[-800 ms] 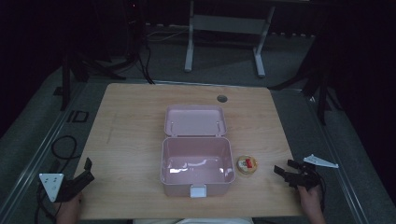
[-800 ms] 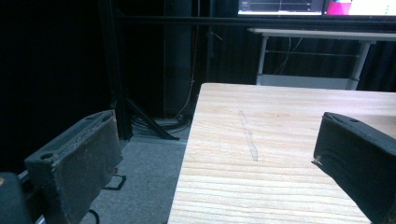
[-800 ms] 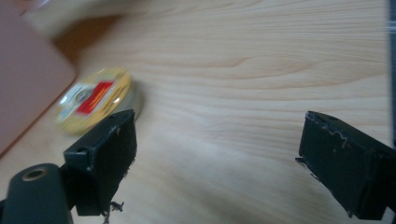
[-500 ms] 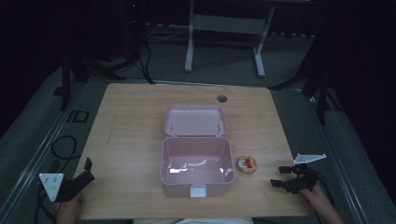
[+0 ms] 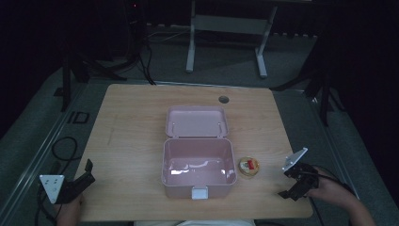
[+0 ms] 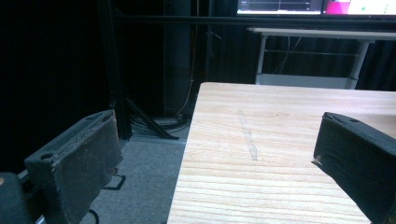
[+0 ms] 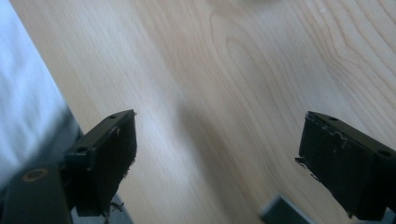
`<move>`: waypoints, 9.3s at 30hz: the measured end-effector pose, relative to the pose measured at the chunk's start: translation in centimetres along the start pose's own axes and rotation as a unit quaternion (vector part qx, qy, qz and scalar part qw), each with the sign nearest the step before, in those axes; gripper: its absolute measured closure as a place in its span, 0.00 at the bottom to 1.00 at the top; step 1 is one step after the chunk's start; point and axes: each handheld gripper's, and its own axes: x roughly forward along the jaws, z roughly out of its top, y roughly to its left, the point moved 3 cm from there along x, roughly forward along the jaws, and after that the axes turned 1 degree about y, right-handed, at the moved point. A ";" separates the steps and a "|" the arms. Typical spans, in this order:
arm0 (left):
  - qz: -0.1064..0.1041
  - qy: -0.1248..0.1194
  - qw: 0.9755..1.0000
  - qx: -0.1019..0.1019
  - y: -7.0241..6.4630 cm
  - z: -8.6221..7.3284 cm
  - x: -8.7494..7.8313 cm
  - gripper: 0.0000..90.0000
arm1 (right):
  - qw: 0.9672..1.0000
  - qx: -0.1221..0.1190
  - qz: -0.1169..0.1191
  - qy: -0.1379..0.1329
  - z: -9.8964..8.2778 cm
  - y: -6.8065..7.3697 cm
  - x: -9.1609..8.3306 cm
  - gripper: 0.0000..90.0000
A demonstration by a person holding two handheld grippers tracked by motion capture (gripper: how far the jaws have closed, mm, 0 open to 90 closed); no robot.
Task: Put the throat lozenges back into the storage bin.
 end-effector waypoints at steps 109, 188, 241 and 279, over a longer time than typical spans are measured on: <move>-0.015 0.004 1.000 0.003 -0.1 0.0 0.1 0.01 | 0.969 -0.156 0.018 0.188 14.9 -1.0 3.6 0.22; -0.018 0.005 1.000 0.001 -0.1 0.0 0.1 0.01 | 0.944 -0.264 0.063 0.186 24.1 8.1 2.2 0.23; -0.024 0.010 1.000 0.002 -0.1 0.0 0.1 0.01 | 0.955 -0.230 0.026 0.187 24.0 7.7 2.9 0.20; -0.023 0.009 1.000 0.001 -0.1 0.0 0.1 0.01 | 0.990 -0.113 -0.006 -0.090 15.7 -1.1 -2.3 0.14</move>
